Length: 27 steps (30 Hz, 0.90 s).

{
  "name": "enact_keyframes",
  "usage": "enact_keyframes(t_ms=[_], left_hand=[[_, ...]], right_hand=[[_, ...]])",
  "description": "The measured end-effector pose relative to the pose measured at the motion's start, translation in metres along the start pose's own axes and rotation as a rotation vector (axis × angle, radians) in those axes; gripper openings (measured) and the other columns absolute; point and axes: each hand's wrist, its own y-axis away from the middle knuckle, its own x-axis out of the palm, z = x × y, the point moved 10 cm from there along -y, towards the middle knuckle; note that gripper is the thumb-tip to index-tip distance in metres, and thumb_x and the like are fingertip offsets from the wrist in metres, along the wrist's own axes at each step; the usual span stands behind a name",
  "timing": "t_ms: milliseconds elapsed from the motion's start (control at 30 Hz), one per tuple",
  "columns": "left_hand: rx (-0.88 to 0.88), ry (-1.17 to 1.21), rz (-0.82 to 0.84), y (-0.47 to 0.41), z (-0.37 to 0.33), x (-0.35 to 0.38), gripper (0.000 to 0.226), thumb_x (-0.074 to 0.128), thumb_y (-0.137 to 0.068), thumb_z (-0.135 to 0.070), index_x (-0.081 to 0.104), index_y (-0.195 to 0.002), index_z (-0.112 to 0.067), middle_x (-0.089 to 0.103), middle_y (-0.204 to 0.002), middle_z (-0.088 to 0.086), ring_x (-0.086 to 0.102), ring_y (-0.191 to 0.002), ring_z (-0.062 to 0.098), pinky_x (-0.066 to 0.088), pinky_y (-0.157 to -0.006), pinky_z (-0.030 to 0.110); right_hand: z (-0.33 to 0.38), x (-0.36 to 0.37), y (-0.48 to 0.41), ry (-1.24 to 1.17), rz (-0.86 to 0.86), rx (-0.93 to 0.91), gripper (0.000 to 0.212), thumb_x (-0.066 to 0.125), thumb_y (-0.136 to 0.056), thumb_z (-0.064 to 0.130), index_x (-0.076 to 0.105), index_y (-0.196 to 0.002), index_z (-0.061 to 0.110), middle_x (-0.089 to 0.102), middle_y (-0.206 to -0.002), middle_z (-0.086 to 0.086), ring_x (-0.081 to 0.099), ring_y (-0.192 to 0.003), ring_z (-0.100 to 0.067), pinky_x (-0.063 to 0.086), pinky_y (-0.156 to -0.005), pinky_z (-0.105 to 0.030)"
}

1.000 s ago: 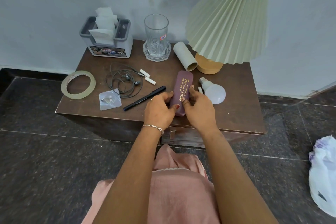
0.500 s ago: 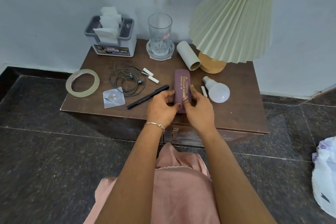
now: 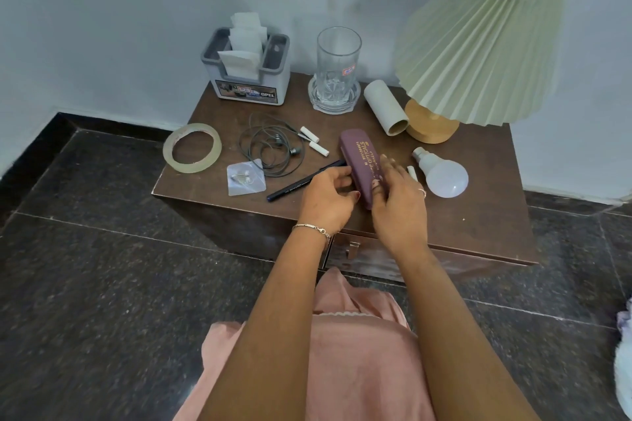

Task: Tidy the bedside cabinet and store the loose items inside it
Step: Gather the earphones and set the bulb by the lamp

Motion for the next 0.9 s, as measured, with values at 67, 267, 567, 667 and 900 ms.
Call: enact_keyframes(t_ms=[67,267,567,667,900], left_hand=[[0.005,0.02,-0.046,-0.001,0.0,-0.01,0.045,0.066,-0.083,-0.003,0.056,-0.127,-0.011,0.066,-0.118,0.005,0.064,-0.102,0.014,0.048,-0.098,0.032],[-0.013,-0.027,-0.261,-0.001,0.009,-0.064,0.031,0.067,-0.083,-0.011,0.062,-0.113,-0.017,0.069,-0.103,-0.003,0.065,-0.095,0.013,0.05,-0.094,0.03],[-0.156,-0.446,-0.441,0.014,0.025,-0.132,0.039,0.064,-0.086,-0.024,0.056,-0.124,-0.026,0.054,-0.128,0.007,0.041,-0.122,0.03,0.04,-0.097,0.042],[-0.196,-0.463,-0.434,0.017,0.027,-0.14,0.043,0.064,-0.087,-0.025,0.053,-0.128,-0.027,0.05,-0.132,0.008,0.039,-0.124,0.031,0.041,-0.096,0.046],[-0.173,-0.473,-0.414,0.011,0.023,-0.137,0.037,0.063,-0.087,-0.025,0.055,-0.123,-0.024,0.051,-0.13,0.01,0.039,-0.123,0.032,0.041,-0.096,0.046]], right_hand=[[0.01,-0.006,0.0,0.083,-0.038,-0.034,0.051,0.048,-0.095,0.016,0.037,-0.145,0.017,0.039,-0.149,-0.004,0.032,-0.137,-0.025,0.026,-0.113,-0.036],[0.056,-0.005,0.001,0.154,-0.091,-0.196,0.048,0.054,-0.09,0.019,0.048,-0.138,0.014,0.047,-0.142,-0.005,0.039,-0.132,-0.025,0.03,-0.11,-0.037],[0.131,0.073,-0.017,0.197,0.219,-0.432,0.048,0.055,-0.085,0.002,0.056,-0.131,0.018,0.049,-0.136,-0.006,0.044,-0.124,-0.027,0.042,-0.099,-0.038],[0.135,0.09,-0.029,0.26,0.26,-0.437,0.041,0.055,-0.082,-0.002,0.064,-0.118,0.015,0.057,-0.12,-0.006,0.053,-0.111,-0.029,0.048,-0.09,-0.041],[0.142,0.107,-0.045,0.31,0.235,-0.465,0.026,0.054,-0.082,-0.003,0.064,-0.102,0.009,0.056,-0.108,-0.01,0.054,-0.101,-0.031,0.047,-0.08,-0.04]])
